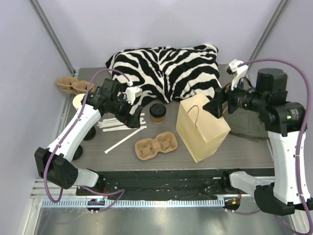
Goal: Pack the takeout coffee
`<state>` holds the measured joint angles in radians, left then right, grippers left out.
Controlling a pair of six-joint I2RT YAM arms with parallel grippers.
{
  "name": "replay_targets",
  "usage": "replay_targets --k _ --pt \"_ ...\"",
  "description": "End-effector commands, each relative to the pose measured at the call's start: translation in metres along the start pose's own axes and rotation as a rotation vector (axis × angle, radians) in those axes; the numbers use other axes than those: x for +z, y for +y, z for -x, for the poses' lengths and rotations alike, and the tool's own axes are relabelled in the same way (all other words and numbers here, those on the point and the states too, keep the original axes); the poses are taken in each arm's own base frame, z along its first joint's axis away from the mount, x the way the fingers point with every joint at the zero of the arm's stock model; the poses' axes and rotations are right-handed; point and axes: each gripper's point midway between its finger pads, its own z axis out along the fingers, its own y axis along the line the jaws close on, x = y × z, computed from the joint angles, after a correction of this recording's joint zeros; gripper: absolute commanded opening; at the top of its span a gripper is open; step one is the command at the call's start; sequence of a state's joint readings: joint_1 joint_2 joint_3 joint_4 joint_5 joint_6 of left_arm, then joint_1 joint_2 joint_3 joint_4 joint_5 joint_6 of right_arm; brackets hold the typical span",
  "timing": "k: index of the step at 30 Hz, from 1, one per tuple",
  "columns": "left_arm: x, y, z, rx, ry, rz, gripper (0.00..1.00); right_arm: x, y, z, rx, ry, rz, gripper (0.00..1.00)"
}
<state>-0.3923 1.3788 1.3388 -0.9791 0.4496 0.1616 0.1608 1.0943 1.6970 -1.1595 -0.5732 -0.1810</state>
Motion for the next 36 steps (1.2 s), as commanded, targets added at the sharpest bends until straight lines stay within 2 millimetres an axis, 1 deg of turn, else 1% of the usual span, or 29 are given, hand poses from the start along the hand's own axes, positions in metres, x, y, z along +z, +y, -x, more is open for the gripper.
replay_targets --k 1,2,4,5,6,7,8,9,10,11,13,14,16,17,19,21,22,24,25,26,28,30,32,34,35,36 --pt "-0.005 -0.012 0.009 0.016 -0.041 -0.056 0.92 -0.028 0.005 0.045 -0.193 -0.111 -0.032 0.85" --pt "-0.005 -0.015 0.010 0.017 -0.045 -0.075 0.92 -0.031 -0.007 0.060 -0.235 -0.131 -0.094 0.84" --pt "-0.005 -0.018 0.012 0.017 -0.046 -0.094 0.92 -0.027 -0.025 0.073 -0.307 -0.130 -0.160 0.82" --pt "-0.005 -0.020 0.011 0.013 -0.043 -0.104 0.92 -0.017 -0.038 0.082 -0.324 -0.129 -0.183 0.83" --pt "-0.004 -0.020 0.011 0.008 -0.036 -0.105 0.92 -0.013 -0.045 0.085 -0.344 -0.123 -0.201 0.87" --pt "-0.005 -0.020 0.011 0.010 -0.036 -0.109 0.92 -0.006 -0.051 0.087 -0.395 -0.113 -0.197 0.88" --pt "-0.006 -0.024 0.011 0.012 -0.040 -0.125 0.92 0.007 -0.059 0.084 -0.416 -0.083 -0.181 0.89" --pt "-0.009 -0.025 0.011 0.016 -0.047 -0.132 0.93 0.014 -0.059 0.082 -0.442 -0.075 -0.149 0.89" --pt "-0.008 -0.027 0.009 0.011 -0.045 -0.136 0.94 0.024 -0.064 0.075 -0.505 -0.040 -0.123 0.89" --pt "-0.009 -0.026 0.009 0.004 -0.049 -0.134 0.96 0.035 -0.068 0.068 -0.521 -0.011 -0.092 0.88" --pt "-0.009 -0.029 0.005 -0.002 -0.043 -0.145 0.97 0.048 -0.067 0.057 -0.560 0.025 -0.023 0.89" --pt "-0.009 -0.030 0.003 -0.008 -0.039 -0.152 0.97 0.052 -0.069 0.053 -0.628 0.040 0.002 0.88" --pt "-0.009 -0.034 -0.002 -0.016 -0.032 -0.180 0.98 0.066 -0.069 0.042 -0.661 0.064 0.067 0.88" --pt "-0.009 -0.035 -0.003 -0.025 -0.032 -0.191 0.98 0.069 -0.071 0.041 -0.716 0.066 0.085 0.89" --pt "-0.009 -0.044 -0.007 -0.038 -0.033 -0.251 0.99 0.080 -0.067 0.033 -0.744 0.066 0.141 0.88" --pt "-0.008 -0.048 -0.010 -0.058 -0.034 -0.287 0.99 0.087 -0.064 0.029 -0.790 0.062 0.178 0.89" --pt "-0.007 -0.049 -0.011 -0.064 -0.030 -0.296 0.99 0.093 -0.061 0.023 -0.801 0.068 0.202 0.89" --pt "-0.006 -0.048 -0.013 -0.070 -0.022 -0.295 0.99 0.101 -0.053 0.014 -0.848 0.083 0.242 0.88" --pt "-0.006 -0.045 -0.014 -0.070 -0.023 -0.289 0.99 0.105 -0.054 0.003 -0.857 0.113 0.251 0.87" --pt "-0.006 -0.045 -0.015 -0.074 -0.018 -0.288 0.99 0.109 -0.050 -0.002 -0.876 0.124 0.270 0.84" --pt "-0.005 -0.044 -0.015 -0.078 -0.018 -0.294 0.99 0.117 -0.049 -0.016 -0.890 0.158 0.292 0.83" --pt "-0.005 -0.044 -0.013 -0.079 -0.021 -0.302 0.99 0.123 -0.047 -0.024 -0.898 0.188 0.305 0.81" --pt "-0.005 -0.041 -0.011 -0.087 -0.027 -0.298 0.99 0.130 -0.051 -0.031 -0.903 0.223 0.303 0.80" --pt "-0.006 -0.037 -0.010 -0.106 -0.042 -0.299 0.99 0.137 -0.058 -0.030 -0.908 0.234 0.281 0.80" --pt "-0.007 -0.039 -0.010 -0.118 -0.048 -0.317 0.99 0.142 -0.064 -0.033 -0.907 0.256 0.265 0.80" --pt "-0.008 -0.039 -0.010 -0.137 -0.058 -0.327 0.99 0.143 -0.068 -0.030 -0.911 0.262 0.252 0.79"
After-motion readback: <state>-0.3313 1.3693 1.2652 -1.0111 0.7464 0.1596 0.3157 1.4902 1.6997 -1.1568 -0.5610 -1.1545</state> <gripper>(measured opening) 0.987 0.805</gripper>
